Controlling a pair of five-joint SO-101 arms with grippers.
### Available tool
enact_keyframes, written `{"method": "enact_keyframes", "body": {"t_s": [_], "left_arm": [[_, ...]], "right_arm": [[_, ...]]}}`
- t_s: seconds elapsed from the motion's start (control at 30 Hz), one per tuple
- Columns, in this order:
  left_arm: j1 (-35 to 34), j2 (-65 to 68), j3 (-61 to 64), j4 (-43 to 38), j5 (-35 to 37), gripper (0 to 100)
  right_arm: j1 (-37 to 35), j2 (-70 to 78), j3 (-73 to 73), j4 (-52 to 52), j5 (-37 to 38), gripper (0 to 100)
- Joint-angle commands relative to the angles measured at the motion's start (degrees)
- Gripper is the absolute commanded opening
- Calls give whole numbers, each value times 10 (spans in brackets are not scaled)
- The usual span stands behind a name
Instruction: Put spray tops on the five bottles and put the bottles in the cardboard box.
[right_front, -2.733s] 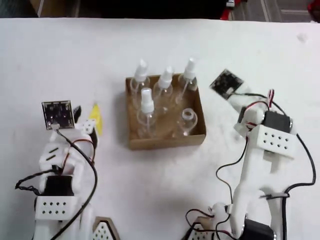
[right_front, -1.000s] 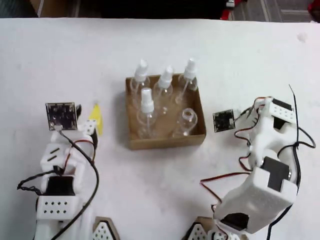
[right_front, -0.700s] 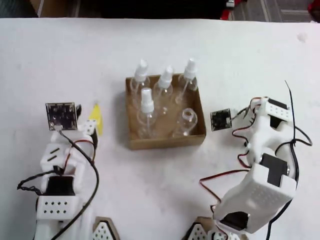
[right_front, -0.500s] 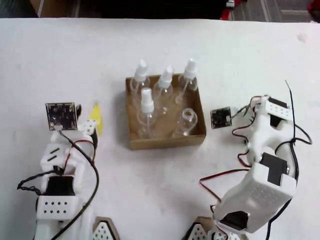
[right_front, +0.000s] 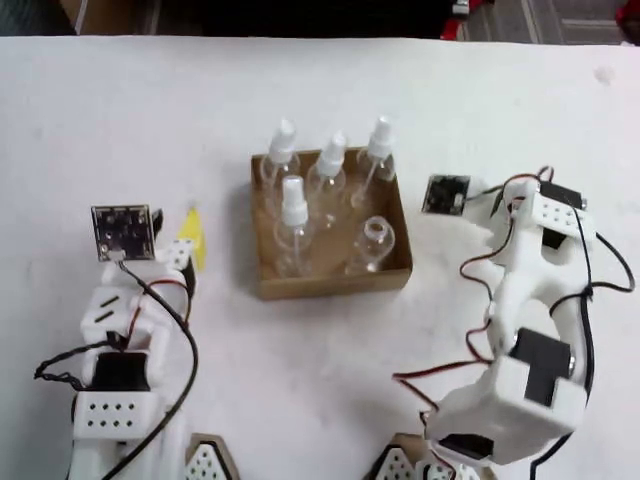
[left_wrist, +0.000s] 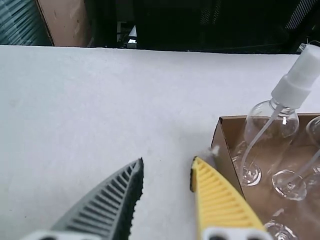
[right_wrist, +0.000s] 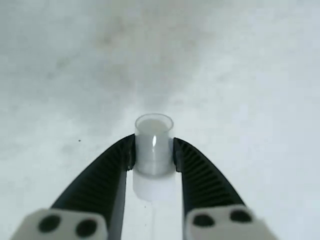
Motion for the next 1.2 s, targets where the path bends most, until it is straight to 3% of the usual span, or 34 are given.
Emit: {"method": "enact_keyframes", "body": {"t_s": [0.0, 0.33, 0.73, 0.93, 1.17], "left_arm": [[0, -12, -9, -17, -9, 146], [0, -12, -8, -17, -9, 146], [0, -12, -8, -17, -9, 146], [0, -12, -8, -17, -9, 146], [0, -12, -8, -17, -9, 146]], "right_arm": [[-21, -74, -17, 31, -84, 15], [-30, -234, -19, 39, -342, 15], [-80, -402, -21, 45, -716, 15], [-150, -523, -20, 35, -888, 15], [-296, -619, -17, 4, -969, 15]]}}
